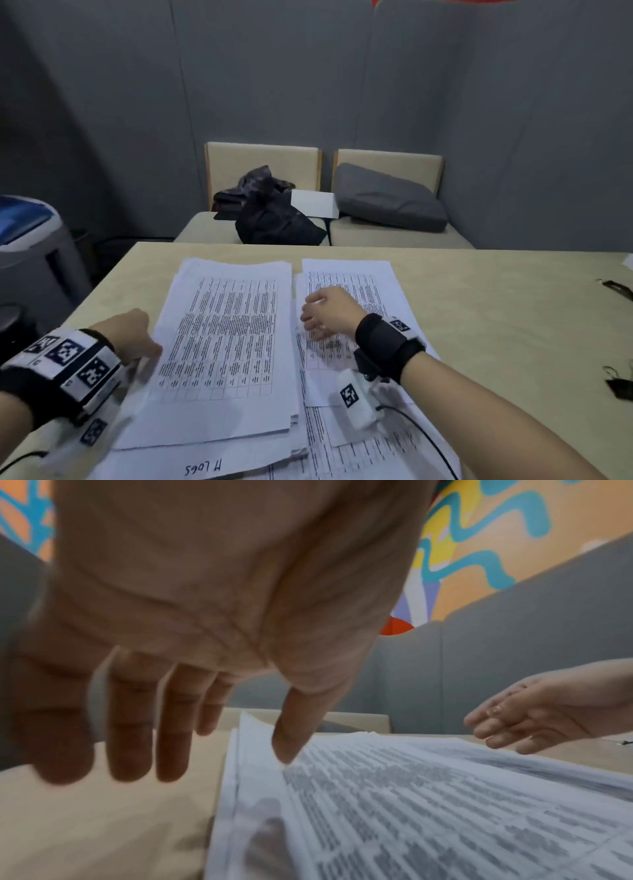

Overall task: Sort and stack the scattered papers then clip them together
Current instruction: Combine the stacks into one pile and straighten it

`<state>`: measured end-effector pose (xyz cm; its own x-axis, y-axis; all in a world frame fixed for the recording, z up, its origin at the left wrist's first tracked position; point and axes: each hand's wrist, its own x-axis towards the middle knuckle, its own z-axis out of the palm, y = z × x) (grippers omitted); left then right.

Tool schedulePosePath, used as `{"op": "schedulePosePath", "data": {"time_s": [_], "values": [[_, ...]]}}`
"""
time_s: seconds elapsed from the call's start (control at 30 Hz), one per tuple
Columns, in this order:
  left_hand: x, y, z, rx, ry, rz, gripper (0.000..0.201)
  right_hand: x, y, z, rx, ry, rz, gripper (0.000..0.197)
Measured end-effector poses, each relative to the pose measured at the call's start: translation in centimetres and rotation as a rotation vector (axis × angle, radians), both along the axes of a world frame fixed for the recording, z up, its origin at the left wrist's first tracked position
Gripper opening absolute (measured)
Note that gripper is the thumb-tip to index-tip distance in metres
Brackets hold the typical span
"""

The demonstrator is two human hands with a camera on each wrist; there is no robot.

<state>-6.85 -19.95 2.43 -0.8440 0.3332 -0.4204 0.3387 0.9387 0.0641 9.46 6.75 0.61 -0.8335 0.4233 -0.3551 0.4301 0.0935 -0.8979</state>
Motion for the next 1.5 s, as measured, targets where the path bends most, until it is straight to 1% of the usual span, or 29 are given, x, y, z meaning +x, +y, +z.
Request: {"op": "schedulePosePath", "data": {"time_s": [0.03, 0.07, 0.13, 0.2, 0.23, 0.27, 0.3, 0.37, 0.43, 0.47, 0.53, 0.57, 0.63, 0.67, 0.77, 0.8, 0.9, 0.97, 1.0, 1.03, 1.13, 1.17, 1.23, 1.3, 1.33, 1.4, 1.43, 1.47, 1.5], "values": [[-0.2, 0.0, 0.1, -0.015, 0.057, -0.013, 0.041, 0.2, 1.1, 0.2, 0.053, 0.036, -0.074, 0.033], [-0.4, 0.1, 0.4, -0.008, 0.117, -0.027, 0.051, 0.6, 2.2, 0.3, 0.128, 0.049, -0.141, 0.031], [-0.3, 1.0, 0.9, 0.077, 0.211, -0.071, 0.056, 1.6, 5.0, 0.2, 0.322, -0.014, -0.244, 0.044], [1.0, 2.7, 1.7, 0.229, 0.196, -0.140, 0.050, 3.3, 7.5, 0.4, 0.565, -0.237, -0.299, 0.061], [2.0, 3.8, 2.1, 0.314, 0.166, -0.186, 0.044, 4.2, 8.7, 0.5, 0.633, -0.381, -0.304, 0.069], [3.2, 5.0, 2.5, 0.380, 0.128, -0.236, 0.038, 5.0, 9.7, 0.5, 0.643, -0.494, -0.285, 0.076], [4.3, 6.4, 2.7, 0.433, 0.091, -0.293, 0.033, 5.7, 10.3, 0.3, 0.603, -0.567, -0.244, 0.079], [6.4, 9.3, 2.5, 0.472, 0.044, -0.395, 0.034, 6.1, 10.8, -0.5, 0.567, -0.641, -0.203, 0.086], [8.0, 12.1, 1.3, 0.422, 0.002, -0.477, 0.044, 5.9, 10.6, -1.5, 0.673, -0.695, -0.207, 0.095], [8.4, 13.3, 0.4, 0.360, -0.027, -0.512, 0.049, 5.7, 10.3, -1.9, 0.725, -0.689, -0.220, 0.093], [9.2, 15.0, -1.5, 0.223, -0.072, -0.559, 0.060, 5.2, 9.5, -2.4, 0.762, -0.631, -0.207, 0.082], [9.6, 15.1, -2.3, 0.174, -0.076, -0.554, 0.069, 5.1, 8.8, -2.7, 0.765, -0.600, -0.197, 0.076], [9.7, 15.0, -3.1, 0.141, -0.069, -0.530, 0.091, 4.7, 8.1, -3.0, 0.762, -0.564, -0.177, 0.070], [10.3, 15.5, -4.0, 0.129, -0.102, -0.528, 0.100, 5.4, 8.3, -4.0, 0.710, -0.570, -0.177, 0.068], [10.0, 15.6, -3.3, 0.218, -0.089, -0.517, 0.109, 5.2, 8.9, -2.5, 0.599, -0.477, -0.177, 0.054], [9.7, 15.7, -3.1, 0.247, -0.101, -0.514, 0.109, 5.0, 9.4, -2.2, 0.568, -0.431, -0.176, 0.051], [9.5, 15.5, -3.1, 0.259, -0.115, -0.504, 0.107, 5.2, 10.5, -2.6, 0.466, -0.320, -0.108, 0.064], [9.8, 15.4, -3.2, 0.246, -0.105, -0.526, 0.104, 6.0, 11.0, -2.6, 0.384, -0.276, -0.051, 0.057], [9.7, 15.4, -3.2, 0.239, -0.107, -0.533, 0.103, 6.6, 11.4, -2.4, 0.330, -0.251, -0.045, 0.053], [9.4, 15.5, -3.2, 0.237, -0.117, -0.531, 0.103, 7.4, 11.5, -1.7, 0.255, -0.205, -0.075, 0.054], [8.7, 15.7, -2.7, 0.286, -0.188, -0.461, 0.103, 9.3, 12.7, -0.5, 0.041, -0.003, -0.263, 0.091], [8.5, 15.8, -2.4, 0.319, -0.202, -0.431, 0.103, 10.1, 12.6, 0.4, -0.034, 0.079, -0.320, 0.086], [8.7, 16.1, -1.3, 0.400, -0.193, -0.375, 0.102, 11.3, 12.6, 2.0, -0.185, 0.223, -0.378, 0.053], [8.6, 17.1, -0.4, 0.528, -0.211, -0.302, 0.105, 12.2, 12.8, 3.5, -0.316, 0.308, -0.357, 0.039], [8.6, 17.6, 0.2, 0.634, -0.280, -0.249, 0.112, 12.4, 12.7, 4.0, -0.361, 0.336, -0.331, 0.035], [8.6, 18.5, 1.3, 0.874, -0.494, -0.103, 0.125, 12.1, 12.0, 4.6, -0.402, 0.338, -0.278, 0.031], [8.7, 18.8, 1.7, 0.935, -0.571, -0.037, 0.121, 11.6, 11.5, 4.5, -0.392, 0.320, -0.246, 0.033], [8.7, 19.0, 1.9, 0.962, -0.612, -0.014, 0.106, 11.1, 10.9, 4.4, -0.371, 0.296, -0.215, 0.038], [8.8, 18.9, 2.1, 0.978, -0.600, -0.008, 0.080, 10.6, 10.3, 4.1, -0.335, 0.264, -0.185, 0.042]]}}
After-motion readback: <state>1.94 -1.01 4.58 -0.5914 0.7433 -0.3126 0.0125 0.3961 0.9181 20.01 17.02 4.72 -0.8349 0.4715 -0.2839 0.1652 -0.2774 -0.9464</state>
